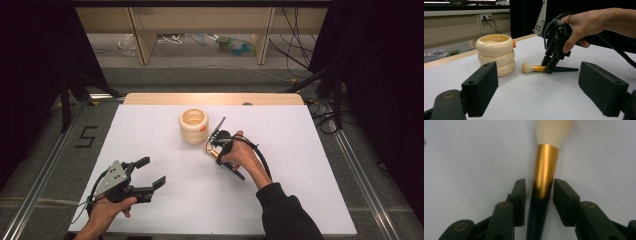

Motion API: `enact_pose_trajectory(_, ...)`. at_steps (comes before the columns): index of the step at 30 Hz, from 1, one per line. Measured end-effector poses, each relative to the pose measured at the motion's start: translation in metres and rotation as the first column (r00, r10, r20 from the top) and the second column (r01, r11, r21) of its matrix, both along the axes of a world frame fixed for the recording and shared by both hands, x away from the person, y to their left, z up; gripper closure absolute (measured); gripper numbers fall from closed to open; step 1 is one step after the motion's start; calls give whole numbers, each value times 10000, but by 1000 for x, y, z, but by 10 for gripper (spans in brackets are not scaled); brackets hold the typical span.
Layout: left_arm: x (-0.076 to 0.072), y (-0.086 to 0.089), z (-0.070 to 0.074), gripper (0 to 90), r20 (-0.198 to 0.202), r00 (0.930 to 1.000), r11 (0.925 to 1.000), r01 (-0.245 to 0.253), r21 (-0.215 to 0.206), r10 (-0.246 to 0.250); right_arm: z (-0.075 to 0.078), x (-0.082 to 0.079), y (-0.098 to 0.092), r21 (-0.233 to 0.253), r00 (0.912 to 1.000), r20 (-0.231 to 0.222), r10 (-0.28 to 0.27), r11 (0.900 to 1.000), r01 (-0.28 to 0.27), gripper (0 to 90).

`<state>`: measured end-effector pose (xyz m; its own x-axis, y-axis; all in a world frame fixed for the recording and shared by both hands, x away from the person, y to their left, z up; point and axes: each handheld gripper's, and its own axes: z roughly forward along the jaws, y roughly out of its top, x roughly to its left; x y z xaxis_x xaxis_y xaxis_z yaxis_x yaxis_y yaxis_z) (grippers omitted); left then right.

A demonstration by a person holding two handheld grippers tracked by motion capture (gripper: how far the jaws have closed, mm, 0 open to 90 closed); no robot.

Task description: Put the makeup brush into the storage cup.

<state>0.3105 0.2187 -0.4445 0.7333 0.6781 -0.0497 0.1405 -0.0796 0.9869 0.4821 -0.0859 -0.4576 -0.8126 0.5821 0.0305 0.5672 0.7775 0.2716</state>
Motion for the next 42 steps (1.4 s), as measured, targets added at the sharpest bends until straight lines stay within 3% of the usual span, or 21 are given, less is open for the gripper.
enact_pose_trajectory(8, -1, 0, 1, 162, -81, 9999, 10000, -77, 33, 77, 0, 1, 2, -166, 10000, 78, -17, 9999, 18, 691)
enact_pose_trajectory(28, -2, 0, 1, 162, -85, 9999, 10000, -86, 27, 86, 1, 1, 9, -691, 10000, 42, 36, 9976, -33, 731)
enact_pose_trajectory(42, -1, 1, 1, 163, 2, 10000, 10000, -45, 68, 45, 1, -1, 15, -1039, 9986, 259, 465, 9936, -436, 736)
